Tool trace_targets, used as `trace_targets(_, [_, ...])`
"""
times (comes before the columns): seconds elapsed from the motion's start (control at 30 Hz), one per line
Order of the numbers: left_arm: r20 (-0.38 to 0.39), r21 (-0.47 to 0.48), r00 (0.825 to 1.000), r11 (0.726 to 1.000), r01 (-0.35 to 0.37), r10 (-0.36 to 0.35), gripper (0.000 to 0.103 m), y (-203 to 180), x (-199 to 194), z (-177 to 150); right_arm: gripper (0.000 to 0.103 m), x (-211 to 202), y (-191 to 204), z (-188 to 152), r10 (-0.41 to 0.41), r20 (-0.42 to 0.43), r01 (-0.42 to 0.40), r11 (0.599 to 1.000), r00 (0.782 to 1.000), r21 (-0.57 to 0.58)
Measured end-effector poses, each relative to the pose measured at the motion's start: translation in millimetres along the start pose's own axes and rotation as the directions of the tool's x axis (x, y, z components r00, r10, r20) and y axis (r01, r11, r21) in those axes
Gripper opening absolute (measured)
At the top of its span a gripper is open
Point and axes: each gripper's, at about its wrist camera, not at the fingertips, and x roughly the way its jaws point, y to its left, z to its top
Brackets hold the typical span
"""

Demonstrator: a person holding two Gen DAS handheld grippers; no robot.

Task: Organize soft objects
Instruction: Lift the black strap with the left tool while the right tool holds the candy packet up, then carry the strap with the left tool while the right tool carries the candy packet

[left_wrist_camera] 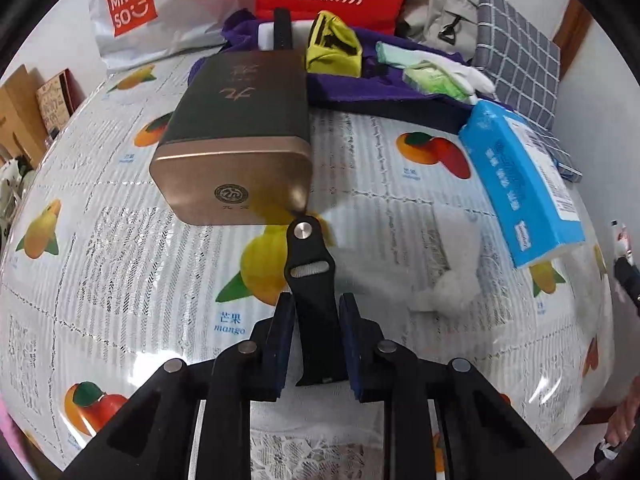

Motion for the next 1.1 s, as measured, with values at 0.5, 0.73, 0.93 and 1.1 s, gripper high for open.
trace_targets(0.5, [0.05, 0.032, 0.998, 0.999, 0.043, -0.044, 0.005, 8.2, -20.2, 3.9, 0.022, 4.7, 23.1, 16.9, 0.025, 0.021, -0.024, 0.999, 0.999, -0.048])
trace_targets(0.73, [0.017, 0.033, 0.998, 0.997, 0.064, -0.065, 0.009, 11.7, -10.0, 1.3, 0.022, 4.4, 30.0, 20.5, 0.035, 0.023, -0.033, 0.998, 0.999, -0.051])
trace_targets(0.93, [0.008, 0.034, 1.0, 0.999, -0.006, 0.006, 0.022, 17.9, -0.9, 3.1, 0.022, 1.1, 34.6, 18.1, 0.022, 0.018, -0.021, 0.998, 1.0, -0.066])
trace_targets(1.1, [0.018, 0.052, 1.0, 0.998, -0.018, 0.017, 0.034, 17.5, 4.9, 6.7, 0.022, 4.6, 34.6, 18.2, 0.013, 0.008, -0.012, 0.998, 1.0, -0.061])
